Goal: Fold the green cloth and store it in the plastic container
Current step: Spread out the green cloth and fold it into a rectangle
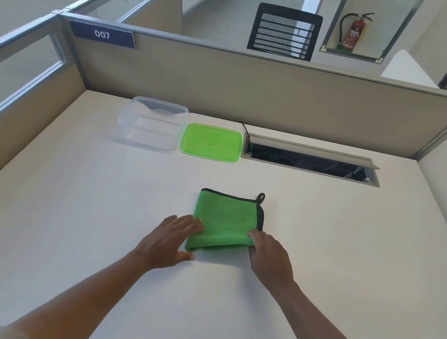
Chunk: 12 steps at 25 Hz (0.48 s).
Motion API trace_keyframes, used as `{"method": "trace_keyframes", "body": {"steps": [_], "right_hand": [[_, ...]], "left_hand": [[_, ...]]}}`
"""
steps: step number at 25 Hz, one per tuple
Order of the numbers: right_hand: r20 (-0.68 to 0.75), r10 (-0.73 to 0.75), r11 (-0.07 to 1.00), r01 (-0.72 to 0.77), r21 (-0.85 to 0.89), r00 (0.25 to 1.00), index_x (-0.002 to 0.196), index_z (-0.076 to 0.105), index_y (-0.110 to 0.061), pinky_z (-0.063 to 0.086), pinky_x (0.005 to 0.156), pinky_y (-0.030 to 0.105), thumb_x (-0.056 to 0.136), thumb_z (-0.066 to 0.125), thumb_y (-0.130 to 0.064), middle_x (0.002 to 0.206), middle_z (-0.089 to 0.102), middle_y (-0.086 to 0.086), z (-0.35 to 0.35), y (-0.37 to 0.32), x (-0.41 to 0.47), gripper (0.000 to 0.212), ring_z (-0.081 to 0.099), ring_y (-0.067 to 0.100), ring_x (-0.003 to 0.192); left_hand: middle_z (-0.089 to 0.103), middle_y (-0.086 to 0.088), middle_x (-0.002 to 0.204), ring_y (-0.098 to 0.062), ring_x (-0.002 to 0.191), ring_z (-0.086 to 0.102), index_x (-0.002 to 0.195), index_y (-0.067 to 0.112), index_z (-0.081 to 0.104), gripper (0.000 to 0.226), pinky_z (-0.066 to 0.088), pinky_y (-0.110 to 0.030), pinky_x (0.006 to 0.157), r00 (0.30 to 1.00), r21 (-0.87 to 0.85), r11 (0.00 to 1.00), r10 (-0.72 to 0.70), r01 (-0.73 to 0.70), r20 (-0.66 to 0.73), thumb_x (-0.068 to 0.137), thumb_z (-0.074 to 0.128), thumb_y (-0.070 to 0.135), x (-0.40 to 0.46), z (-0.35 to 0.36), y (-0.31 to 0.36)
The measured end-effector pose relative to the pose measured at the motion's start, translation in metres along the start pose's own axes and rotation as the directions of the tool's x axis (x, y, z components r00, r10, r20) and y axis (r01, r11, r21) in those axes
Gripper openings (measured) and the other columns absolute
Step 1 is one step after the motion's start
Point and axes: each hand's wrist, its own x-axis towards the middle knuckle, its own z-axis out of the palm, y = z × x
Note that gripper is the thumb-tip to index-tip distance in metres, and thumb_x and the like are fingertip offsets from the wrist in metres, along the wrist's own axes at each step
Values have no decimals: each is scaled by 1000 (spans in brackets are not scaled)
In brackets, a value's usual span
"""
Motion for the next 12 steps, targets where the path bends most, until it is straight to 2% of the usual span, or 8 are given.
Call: {"method": "trace_keyframes", "body": {"steps": [1,3,6,8,12], "right_hand": [[-1,18,999,-17,37,1000,114,58,-15,49,68,37,85,52,-10,99,66,4,0,1,1,30,61,30,87],[-9,51,991,-50,127,999,117,55,-14,50,70,40,87,54,-12,100,66,5,0,1,4,30,61,31,89],[-42,112,952,-95,291,993,115,49,-17,43,61,35,88,59,-15,81,62,0,-2,4,7,29,57,26,73],[-56,170,900,-132,414,984,111,46,-21,38,58,31,89,61,-17,73,57,-8,-4,5,11,27,53,20,66],[-81,291,792,-193,579,953,105,46,-21,40,59,30,93,60,-20,78,63,-5,-6,9,29,19,58,21,71]], "left_hand": [[48,8,146,-13,137,39,136,25,53,62,31,-36,112,1000,-10,1000,-5,5,12,80,72,45,1,0,-3],[57,3,139,-16,132,48,132,21,60,52,38,-33,109,999,-50,999,-9,7,-44,84,73,36,7,0,-8],[71,3,115,-19,104,65,120,22,64,32,51,-31,87,981,-227,969,-127,92,-144,90,66,32,13,-2,-8],[70,4,94,-19,84,63,108,23,60,16,50,-33,73,967,-352,922,-220,164,-127,94,59,30,19,-4,-10],[61,3,78,-21,76,55,92,13,58,11,45,-35,66,914,-459,847,-374,268,-157,96,55,23,45,-5,-10]]}}
